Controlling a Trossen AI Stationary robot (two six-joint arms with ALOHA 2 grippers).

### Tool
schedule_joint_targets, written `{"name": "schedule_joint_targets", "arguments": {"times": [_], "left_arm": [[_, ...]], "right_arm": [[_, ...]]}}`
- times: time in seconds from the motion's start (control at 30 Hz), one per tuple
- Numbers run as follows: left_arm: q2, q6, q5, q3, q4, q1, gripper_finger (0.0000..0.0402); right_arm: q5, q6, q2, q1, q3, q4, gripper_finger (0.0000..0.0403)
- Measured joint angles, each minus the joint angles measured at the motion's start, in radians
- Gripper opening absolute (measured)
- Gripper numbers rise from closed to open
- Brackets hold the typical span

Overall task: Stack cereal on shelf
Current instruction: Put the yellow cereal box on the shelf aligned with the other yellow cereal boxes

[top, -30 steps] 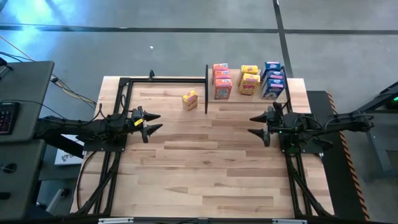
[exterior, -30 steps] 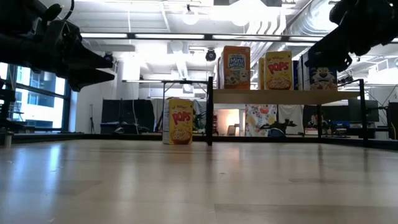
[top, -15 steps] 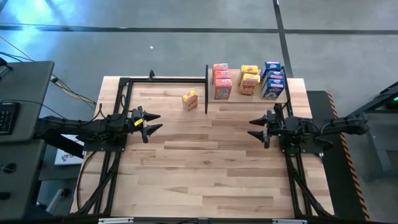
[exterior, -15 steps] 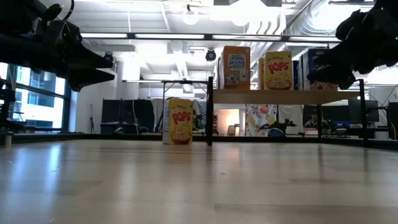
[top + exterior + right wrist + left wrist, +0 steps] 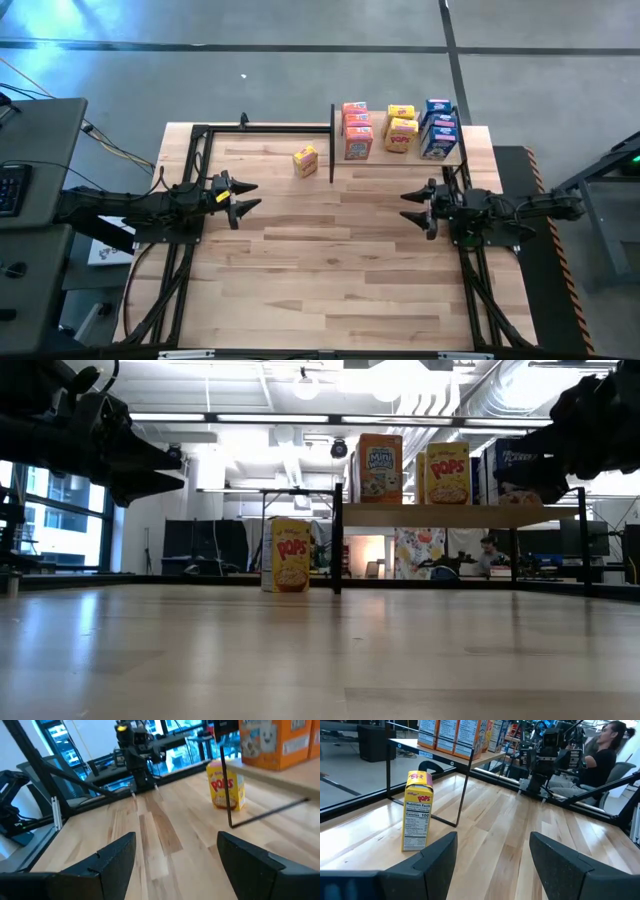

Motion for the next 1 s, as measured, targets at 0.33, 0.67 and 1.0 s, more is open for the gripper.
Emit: {"name": "schedule_joint_targets", "arguments": {"times": [0.33, 0.67, 1.0], "left_arm": [[0.000, 0.000, 0.000, 0.000, 0.067, 0.000, 0.0239], [0.000, 0.001, 0.003, 0.065, 0.050, 0.000, 0.0239], [0.039, 0.103, 0.004, 0.278, -0.104, 0.000, 0.0239]], "right_arm": [[-0.017, -0.070, -0.020, 0.000, 0.000, 0.052, 0.0270], [-0.071, -0.043, -0.020, 0.000, 0.000, -0.006, 0.0270], [-0.183, -0.102, -0.020, 0.000, 0.000, -0.017, 0.0270]]}}
